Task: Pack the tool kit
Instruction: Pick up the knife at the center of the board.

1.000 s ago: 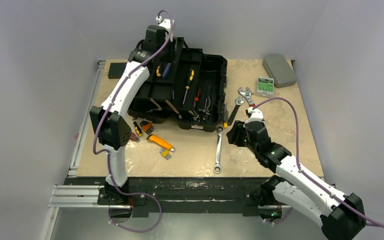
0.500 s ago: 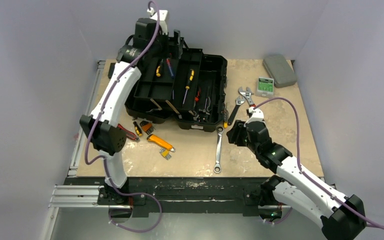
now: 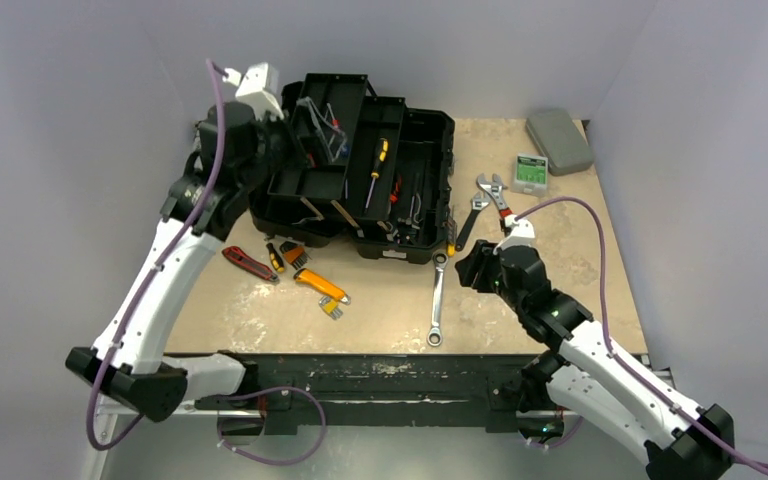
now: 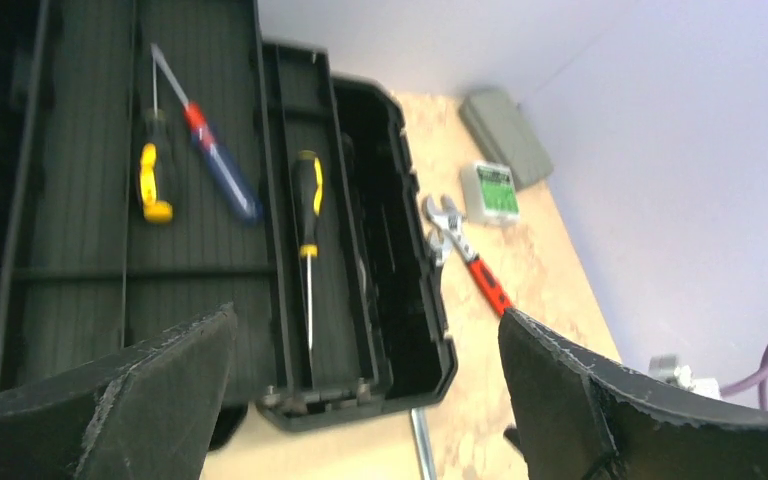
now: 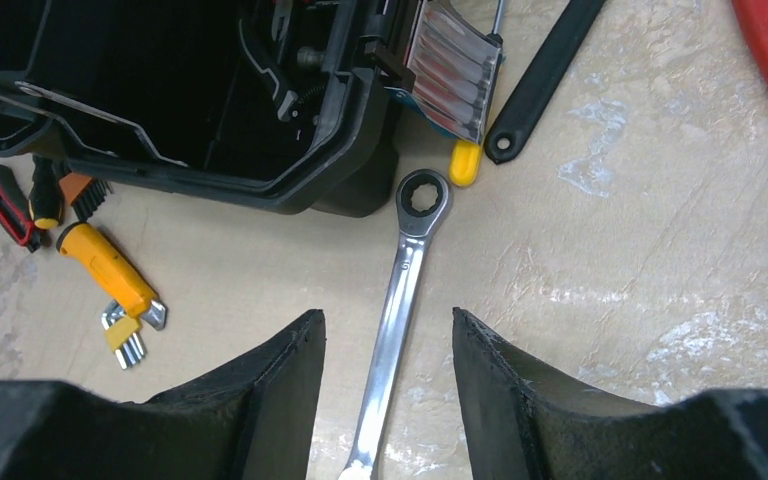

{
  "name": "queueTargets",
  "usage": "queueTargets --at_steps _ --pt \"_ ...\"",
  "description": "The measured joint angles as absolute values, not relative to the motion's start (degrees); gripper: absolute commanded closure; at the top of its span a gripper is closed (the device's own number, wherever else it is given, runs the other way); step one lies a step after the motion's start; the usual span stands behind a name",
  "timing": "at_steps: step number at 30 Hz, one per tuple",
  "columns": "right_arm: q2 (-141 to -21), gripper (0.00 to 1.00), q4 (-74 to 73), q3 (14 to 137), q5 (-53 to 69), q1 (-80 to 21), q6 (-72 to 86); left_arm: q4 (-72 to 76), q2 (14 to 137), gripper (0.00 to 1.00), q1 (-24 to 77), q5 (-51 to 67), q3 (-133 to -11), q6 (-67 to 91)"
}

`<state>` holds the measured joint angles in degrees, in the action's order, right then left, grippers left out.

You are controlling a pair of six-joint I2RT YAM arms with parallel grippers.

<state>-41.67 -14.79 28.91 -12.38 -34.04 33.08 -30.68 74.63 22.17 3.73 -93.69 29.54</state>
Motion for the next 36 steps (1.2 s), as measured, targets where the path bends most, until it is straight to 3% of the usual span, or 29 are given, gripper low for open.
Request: queueTargets --at_steps 7,18,27,36 --pt "-40.6 0.51 -15.3 28.9 -12.2 -34.0 33.4 -31.7 62.0 0.0 28.8 -4.0 -75.0 32.7" --pt "-40.1 0.51 -13.8 24.9 -12.2 -34.0 33.3 -31.0 42.6 0.0 29.3 -8.5 -43.2 38.2" --pt "-40.1 0.51 -10.5 23.0 -12.1 -34.0 32.9 -28.3 43.8 0.0 29.3 -5.8 -28.2 42.0" --pt "-40.1 0.51 -8.0 21.4 -10.9 -34.0 32.8 -26.7 55.8 0.03 29.3 -9.0 -26.1 56.3"
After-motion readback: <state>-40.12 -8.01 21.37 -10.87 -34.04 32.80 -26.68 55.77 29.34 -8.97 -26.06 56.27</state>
